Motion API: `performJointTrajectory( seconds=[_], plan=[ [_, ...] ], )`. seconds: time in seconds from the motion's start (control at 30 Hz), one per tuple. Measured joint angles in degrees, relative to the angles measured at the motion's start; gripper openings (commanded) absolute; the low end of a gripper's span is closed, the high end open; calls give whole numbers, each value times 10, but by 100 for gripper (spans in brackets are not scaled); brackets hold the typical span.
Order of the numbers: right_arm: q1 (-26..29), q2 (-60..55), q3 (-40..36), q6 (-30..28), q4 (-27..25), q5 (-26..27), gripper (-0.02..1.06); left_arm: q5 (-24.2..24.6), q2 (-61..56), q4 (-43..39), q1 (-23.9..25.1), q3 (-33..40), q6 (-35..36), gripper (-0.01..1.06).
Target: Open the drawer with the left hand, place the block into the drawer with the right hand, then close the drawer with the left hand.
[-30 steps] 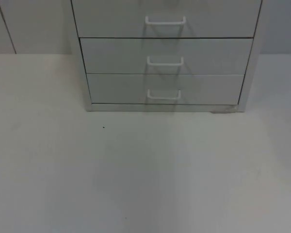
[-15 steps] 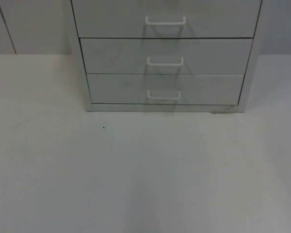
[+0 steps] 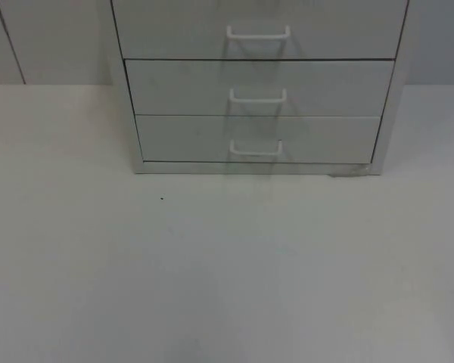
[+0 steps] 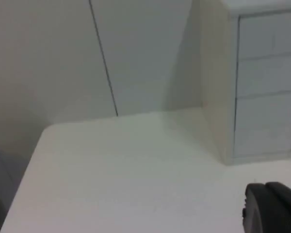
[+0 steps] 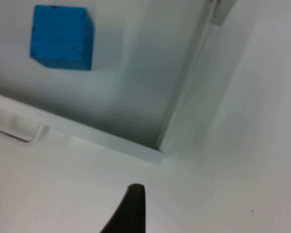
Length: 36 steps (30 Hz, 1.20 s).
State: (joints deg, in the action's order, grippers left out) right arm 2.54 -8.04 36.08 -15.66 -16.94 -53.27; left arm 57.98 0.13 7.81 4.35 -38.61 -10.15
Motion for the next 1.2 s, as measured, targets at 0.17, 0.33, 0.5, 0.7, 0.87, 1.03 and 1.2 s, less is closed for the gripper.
performJointTrajectory(
  seconds=[0.17,0.33,0.5,0.7,0.87,1.03,1.2],
  plan=[
    [0,43,-25,49,39,-35,88,2,0,-25,0,14,8,0],
    [0,77,-29,86,78,-72,88,2,0,-32,0,45,16,0],
    [0,78,-35,101,112,-97,88,4,0,-40,0,71,25,0],
    [0,78,-63,111,148,-96,88,9,0,-46,0,85,27,0],
    [0,78,-64,113,150,-94,88,27,0,-46,0,95,27,0],
    [0,78,-64,114,151,-93,88,35,0,-46,0,100,36,0],
    [0,78,-64,116,154,-92,88,36,0,-46,0,100,40,1]
  ],
)
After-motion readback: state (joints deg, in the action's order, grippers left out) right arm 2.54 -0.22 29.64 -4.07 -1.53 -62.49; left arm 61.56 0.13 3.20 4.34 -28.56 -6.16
